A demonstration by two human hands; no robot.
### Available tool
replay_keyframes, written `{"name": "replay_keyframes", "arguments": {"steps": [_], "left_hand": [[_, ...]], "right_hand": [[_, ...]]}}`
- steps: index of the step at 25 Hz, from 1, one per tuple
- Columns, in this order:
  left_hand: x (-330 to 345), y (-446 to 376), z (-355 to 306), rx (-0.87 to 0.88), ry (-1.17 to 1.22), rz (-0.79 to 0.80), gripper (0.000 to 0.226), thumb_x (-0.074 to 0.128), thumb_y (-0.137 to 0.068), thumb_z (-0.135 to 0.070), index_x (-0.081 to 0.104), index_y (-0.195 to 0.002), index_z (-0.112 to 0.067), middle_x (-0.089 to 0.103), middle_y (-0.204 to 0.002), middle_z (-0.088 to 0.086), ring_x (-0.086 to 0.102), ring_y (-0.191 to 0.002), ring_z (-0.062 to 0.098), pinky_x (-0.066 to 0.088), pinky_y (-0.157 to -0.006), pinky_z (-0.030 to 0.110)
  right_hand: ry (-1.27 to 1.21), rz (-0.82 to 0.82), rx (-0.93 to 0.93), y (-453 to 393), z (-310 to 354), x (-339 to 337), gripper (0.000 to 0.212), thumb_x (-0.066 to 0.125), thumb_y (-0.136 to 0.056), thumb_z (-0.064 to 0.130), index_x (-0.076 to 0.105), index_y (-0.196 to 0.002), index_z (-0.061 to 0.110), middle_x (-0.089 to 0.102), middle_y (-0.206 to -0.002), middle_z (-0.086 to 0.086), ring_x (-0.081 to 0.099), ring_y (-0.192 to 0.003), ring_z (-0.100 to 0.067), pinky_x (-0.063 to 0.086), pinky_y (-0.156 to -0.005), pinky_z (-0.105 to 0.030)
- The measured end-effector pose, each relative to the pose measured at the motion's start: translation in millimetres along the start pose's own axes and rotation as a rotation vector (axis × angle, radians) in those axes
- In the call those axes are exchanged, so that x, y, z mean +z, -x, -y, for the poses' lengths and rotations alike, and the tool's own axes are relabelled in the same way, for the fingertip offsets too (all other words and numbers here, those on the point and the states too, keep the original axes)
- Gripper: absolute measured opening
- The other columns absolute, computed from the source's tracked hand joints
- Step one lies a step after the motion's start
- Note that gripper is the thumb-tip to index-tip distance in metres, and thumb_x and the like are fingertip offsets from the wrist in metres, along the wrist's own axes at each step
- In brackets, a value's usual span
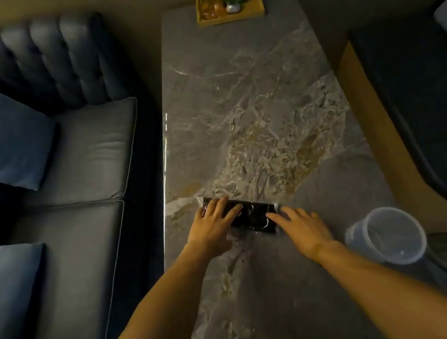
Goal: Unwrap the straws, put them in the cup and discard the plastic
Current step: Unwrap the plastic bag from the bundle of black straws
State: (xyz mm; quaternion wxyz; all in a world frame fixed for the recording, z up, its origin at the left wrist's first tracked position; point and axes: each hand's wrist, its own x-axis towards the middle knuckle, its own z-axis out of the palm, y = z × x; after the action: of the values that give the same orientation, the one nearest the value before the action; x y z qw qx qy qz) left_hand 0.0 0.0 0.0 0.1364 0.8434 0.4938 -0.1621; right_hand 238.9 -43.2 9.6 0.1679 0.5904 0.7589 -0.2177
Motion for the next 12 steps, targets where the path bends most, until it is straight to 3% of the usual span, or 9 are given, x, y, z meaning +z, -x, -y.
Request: {"name": "replay_keyframes", "arguments": {"steps": [3, 6, 9, 12], "left_hand": [[8, -18, -7, -0.026, -0.039, 0.012, 0.095, 0.066, -0.082, -0.04, 0.001, -0.152, -0.037, 0.003, -0.164, 0.008, 0.007, -0.149, 0.033, 0.017, -0.116, 0.057], [18, -30, -14, -0.021, -0.04, -0.044, 0.088, 0.063, -0.086, -0.04, 0.005, -0.152, -0.034, 0.016, -0.161, 0.01, 0.017, -0.147, 0.034, 0.019, -0.116, 0.055], [22, -35, -18, -0.024, -0.037, -0.059, 0.08, 0.061, -0.085, -0.034, 0.017, -0.152, -0.03, 0.03, -0.156, 0.008, 0.025, -0.144, 0.032, 0.022, -0.115, 0.054], [27, -32, -20, -0.015, -0.03, -0.049, 0.076, 0.059, -0.088, -0.037, 0.019, -0.152, -0.028, 0.031, -0.156, 0.005, 0.026, -0.144, 0.029, 0.021, -0.117, 0.053]], "right_hand": [[0.002, -0.015, -0.002, -18, -2, 4, 0.085, 0.045, -0.092, 0.0, -0.002, -0.15, 0.04, 0.006, -0.162, -0.007, 0.024, -0.142, -0.034, 0.032, -0.107, -0.051], [0.015, -0.069, -0.019, -37, -8, 14, 0.084, 0.047, -0.094, 0.007, -0.005, -0.15, 0.041, 0.0, -0.163, -0.006, 0.02, -0.144, -0.033, 0.03, -0.108, -0.049], [0.004, -0.117, -0.066, -45, -9, 23, 0.084, 0.049, -0.092, 0.006, -0.001, -0.15, 0.04, 0.003, -0.163, -0.005, 0.018, -0.145, -0.031, 0.031, -0.106, -0.048], [-0.042, -0.132, -0.073, -38, -7, 33, 0.082, 0.05, -0.091, 0.006, 0.004, -0.15, 0.039, 0.01, -0.162, -0.006, 0.022, -0.143, -0.031, 0.034, -0.104, -0.047]]}}
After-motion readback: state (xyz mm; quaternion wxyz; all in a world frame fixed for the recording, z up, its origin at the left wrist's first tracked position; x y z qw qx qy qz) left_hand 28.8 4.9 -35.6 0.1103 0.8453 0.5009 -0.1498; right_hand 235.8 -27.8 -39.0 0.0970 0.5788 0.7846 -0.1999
